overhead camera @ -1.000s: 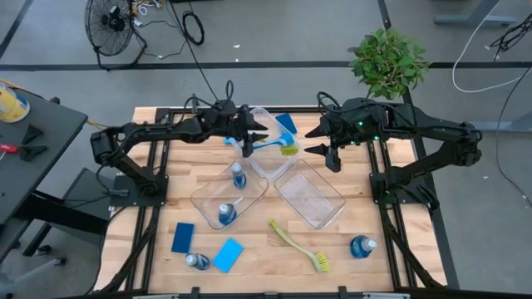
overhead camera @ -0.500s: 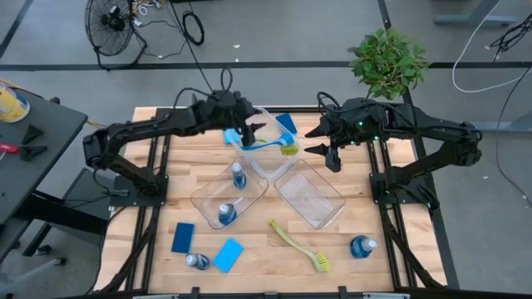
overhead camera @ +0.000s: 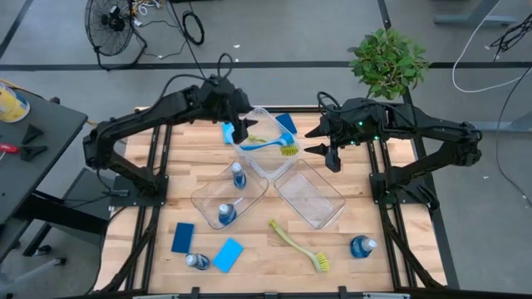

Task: Pick & Place Kitchen Sink Supplies
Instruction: Put the blue dishwashing liquid into the left transparent bin

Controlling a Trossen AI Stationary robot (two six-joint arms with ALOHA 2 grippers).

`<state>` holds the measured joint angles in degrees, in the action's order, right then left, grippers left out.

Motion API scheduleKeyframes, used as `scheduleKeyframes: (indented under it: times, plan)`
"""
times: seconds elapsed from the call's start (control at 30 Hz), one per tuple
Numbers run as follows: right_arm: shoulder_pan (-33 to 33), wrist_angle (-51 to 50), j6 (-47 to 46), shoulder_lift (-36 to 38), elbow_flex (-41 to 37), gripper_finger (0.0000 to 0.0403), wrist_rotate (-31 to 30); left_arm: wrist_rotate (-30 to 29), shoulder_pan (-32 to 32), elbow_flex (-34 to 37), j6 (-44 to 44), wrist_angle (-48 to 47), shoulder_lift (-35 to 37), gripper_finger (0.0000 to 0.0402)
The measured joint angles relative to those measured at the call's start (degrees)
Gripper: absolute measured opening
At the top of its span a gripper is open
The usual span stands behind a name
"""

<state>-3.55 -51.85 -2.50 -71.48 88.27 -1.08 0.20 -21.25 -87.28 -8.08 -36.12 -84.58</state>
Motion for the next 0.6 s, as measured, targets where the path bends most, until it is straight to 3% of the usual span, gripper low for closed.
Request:
scheduleKeyframes:
  times: [0.43,0.6]
  plan:
    - [0.0,-4.4,0.0,0.0,0.0,0.0208,0.8,0.1,8.7,-2.1,0.2,-3.6,0.0,0.0222]
    - [0.0,-6.2,0.0,0.0,0.0,0.0208,4.3,0.0,12.6,-2.1,3.4,-3.6,0.0,0.0222]
